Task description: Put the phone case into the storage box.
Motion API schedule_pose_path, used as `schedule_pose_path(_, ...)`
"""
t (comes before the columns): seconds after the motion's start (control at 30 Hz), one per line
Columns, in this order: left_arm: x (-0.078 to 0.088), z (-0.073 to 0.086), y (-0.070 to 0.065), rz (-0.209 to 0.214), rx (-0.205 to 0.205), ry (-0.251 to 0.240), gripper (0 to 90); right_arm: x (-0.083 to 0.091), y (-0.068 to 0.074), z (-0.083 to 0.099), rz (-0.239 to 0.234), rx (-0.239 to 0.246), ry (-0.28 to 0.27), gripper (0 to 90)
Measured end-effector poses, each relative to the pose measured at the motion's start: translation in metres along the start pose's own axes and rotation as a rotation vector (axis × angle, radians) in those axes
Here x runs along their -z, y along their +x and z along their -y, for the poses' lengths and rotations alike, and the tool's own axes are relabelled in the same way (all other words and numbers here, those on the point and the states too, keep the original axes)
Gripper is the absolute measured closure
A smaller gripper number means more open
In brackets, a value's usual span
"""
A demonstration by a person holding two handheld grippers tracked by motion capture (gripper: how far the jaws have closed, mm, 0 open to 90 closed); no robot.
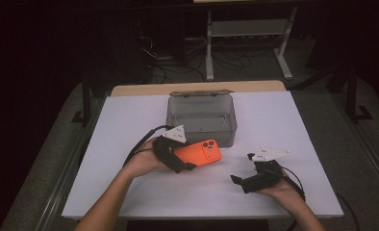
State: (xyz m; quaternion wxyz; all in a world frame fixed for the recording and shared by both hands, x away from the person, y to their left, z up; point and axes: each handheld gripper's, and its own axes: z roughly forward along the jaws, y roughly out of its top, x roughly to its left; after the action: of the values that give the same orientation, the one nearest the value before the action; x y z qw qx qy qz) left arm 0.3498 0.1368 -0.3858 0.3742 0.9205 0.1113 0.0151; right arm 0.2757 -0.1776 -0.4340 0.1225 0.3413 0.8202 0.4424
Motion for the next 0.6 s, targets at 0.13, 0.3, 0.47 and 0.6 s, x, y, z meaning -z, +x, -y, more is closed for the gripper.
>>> schedule_pose_path(0.13, 0.000, 0.000, 0.000, -0.003, -0.004, -0.002, 16.1, 0.000, 0.001, -0.003, 0.001, 0.014, -0.004, 0.0)
schedule_pose_path(0.3, 0.001, 0.000, 0.000, -0.003, -0.003, -0.003, 16.1, -0.003, 0.003, -0.008, -0.002, 0.013, 0.012, 0.0)
schedule_pose_path(0.47, 0.001, 0.000, -0.001, -0.005, -0.003, 0.001, 16.1, -0.007, 0.005, -0.011, 0.004, 0.013, -0.003, 0.0)
schedule_pose_path(0.6, 0.001, 0.000, -0.001, -0.006, -0.003, 0.000, 16.1, -0.010, 0.004, -0.015, 0.001, 0.010, -0.010, 0.0)
